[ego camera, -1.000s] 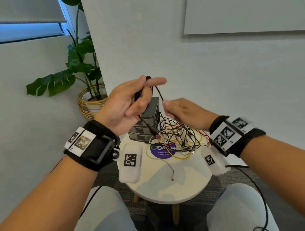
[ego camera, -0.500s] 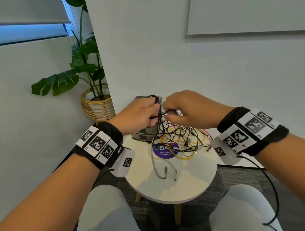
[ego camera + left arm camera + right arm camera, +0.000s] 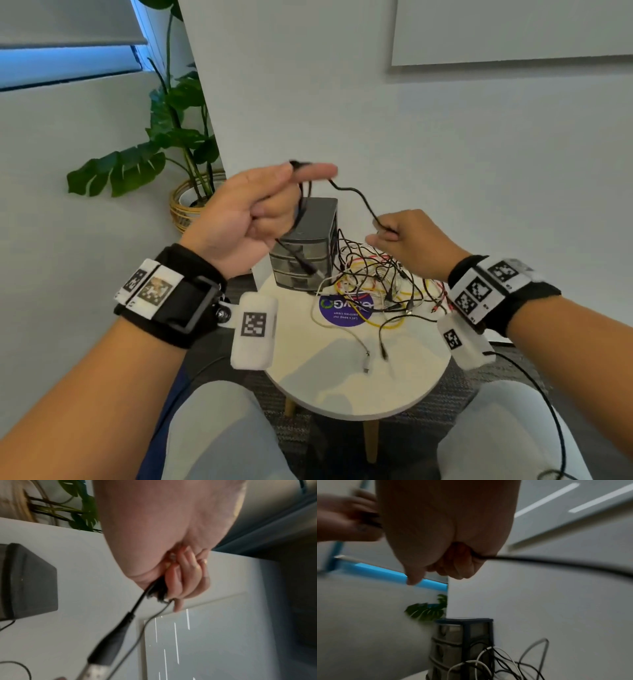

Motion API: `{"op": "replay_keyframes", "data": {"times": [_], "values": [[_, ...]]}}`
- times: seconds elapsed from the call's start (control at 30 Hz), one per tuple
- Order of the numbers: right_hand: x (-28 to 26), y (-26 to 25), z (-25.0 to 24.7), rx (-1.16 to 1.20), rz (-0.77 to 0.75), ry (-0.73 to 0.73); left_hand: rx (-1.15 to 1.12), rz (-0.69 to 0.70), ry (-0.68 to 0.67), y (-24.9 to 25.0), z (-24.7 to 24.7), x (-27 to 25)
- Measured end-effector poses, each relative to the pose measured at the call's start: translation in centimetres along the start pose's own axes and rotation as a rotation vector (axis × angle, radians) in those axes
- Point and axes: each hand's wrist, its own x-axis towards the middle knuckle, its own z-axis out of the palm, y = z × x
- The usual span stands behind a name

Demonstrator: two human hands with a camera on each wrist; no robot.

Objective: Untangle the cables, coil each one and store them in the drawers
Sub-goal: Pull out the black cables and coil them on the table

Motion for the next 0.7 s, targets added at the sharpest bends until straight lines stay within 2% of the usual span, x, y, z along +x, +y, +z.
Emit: {"op": "replay_keyframes", "data": {"times": [0.13,0.23,0.33,0.4,0.47,0.53,0.63,0.7], "values": [[-1.4,-4.3,1.5,-0.390,-0.148,-0.294,-0.165,0.060,0.160,-0.4,-0.8,0.8],[-2.1,-7.0,1.8,-0.458,-0.274,-0.323,-0.005,0.088,0.404,-2.0,-0.8,1.4],[-2.3,-8.6,1.3,-0.475,-0.370,-0.288,0.271,0.015,0.492,-3.7,0.1,2.1],[-1.9,-9.3,0.4,-0.460,-0.389,-0.270,0.435,-0.059,0.442,-4.7,0.5,2.2],[-1.0,-9.0,-0.8,-0.362,-0.371,-0.247,0.691,-0.107,0.371,-5.3,0.5,2.2],[0.2,-8.0,-2.2,-0.267,-0.367,-0.150,0.845,-0.122,0.288,-5.2,0.7,2.0],[1.7,-5.8,-3.6,-0.234,-0.337,0.015,0.587,-0.165,0.132,-4.3,1.5,1.7],[2.2,-4.3,-3.6,-0.237,-0.294,0.057,0.398,-0.193,0.071,-3.7,1.7,1.6]]}}
